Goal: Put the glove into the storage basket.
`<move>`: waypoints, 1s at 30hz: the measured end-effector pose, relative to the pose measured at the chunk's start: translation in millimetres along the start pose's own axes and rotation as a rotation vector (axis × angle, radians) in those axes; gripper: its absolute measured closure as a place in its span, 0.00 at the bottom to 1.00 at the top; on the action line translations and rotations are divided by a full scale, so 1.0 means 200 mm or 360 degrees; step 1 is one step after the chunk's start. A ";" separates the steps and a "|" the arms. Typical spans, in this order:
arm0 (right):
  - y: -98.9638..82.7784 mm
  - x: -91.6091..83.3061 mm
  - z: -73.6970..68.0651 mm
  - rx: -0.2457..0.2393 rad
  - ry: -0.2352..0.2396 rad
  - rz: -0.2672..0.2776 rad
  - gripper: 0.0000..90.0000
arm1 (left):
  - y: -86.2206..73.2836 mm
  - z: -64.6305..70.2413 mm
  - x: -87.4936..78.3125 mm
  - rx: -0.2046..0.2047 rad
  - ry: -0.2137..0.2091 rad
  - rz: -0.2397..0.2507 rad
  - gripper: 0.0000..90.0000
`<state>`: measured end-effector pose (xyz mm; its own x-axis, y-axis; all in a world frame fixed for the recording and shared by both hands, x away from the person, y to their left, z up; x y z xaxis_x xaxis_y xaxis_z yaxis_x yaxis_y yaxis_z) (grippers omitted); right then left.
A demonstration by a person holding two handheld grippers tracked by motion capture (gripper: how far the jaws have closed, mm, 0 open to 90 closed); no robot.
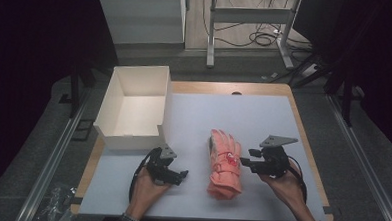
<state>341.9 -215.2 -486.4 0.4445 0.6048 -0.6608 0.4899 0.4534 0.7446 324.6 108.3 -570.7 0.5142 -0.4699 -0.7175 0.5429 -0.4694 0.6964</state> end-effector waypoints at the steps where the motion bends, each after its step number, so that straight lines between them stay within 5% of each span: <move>1: -0.02 0.00 0.00 0.0007 0.0002 -0.0007 0.53 | 0.00 0.00 0.00 0.0002 -0.0001 -0.0002 0.05; 8: -0.11 0.02 0.01 0.0017 0.0017 -0.0035 0.53 | 0.00 0.00 -0.01 0.0007 0.0000 -0.0015 0.04; 15: -0.20 0.02 -0.02 -0.0005 0.0091 -0.0053 0.72 | -0.05 -0.02 -0.09 -0.0031 0.0028 -0.0016 0.03; 20: -0.25 0.02 -0.06 -0.0029 0.0146 -0.0056 0.82 | -0.11 -0.05 -0.12 -0.0037 0.0108 -0.0043 0.04; 24: -0.27 0.03 -0.09 -0.0049 0.0183 -0.0074 0.90 | -0.14 -0.07 -0.13 -0.0107 0.0066 0.0014 0.04; 30: -0.29 0.07 -0.11 -0.0061 0.0223 -0.0099 0.92 | -0.14 -0.07 -0.12 -0.0088 0.0071 -0.0006 0.03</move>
<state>303.3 -217.5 -536.5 0.3037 0.6589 -0.6882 0.4829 0.5163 0.7073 305.5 143.9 -572.9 0.5402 -0.4339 -0.7210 0.5803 -0.4284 0.6926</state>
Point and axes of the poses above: each handheld gripper's, and its own axes: x roughly forward along the jaws, y roughly out of its top, z roughly to its right, the point moved 3 cm from there along x, roughly forward along the jaws, and after that the axes turned 2 degrees about y, right-handed, at the moved point
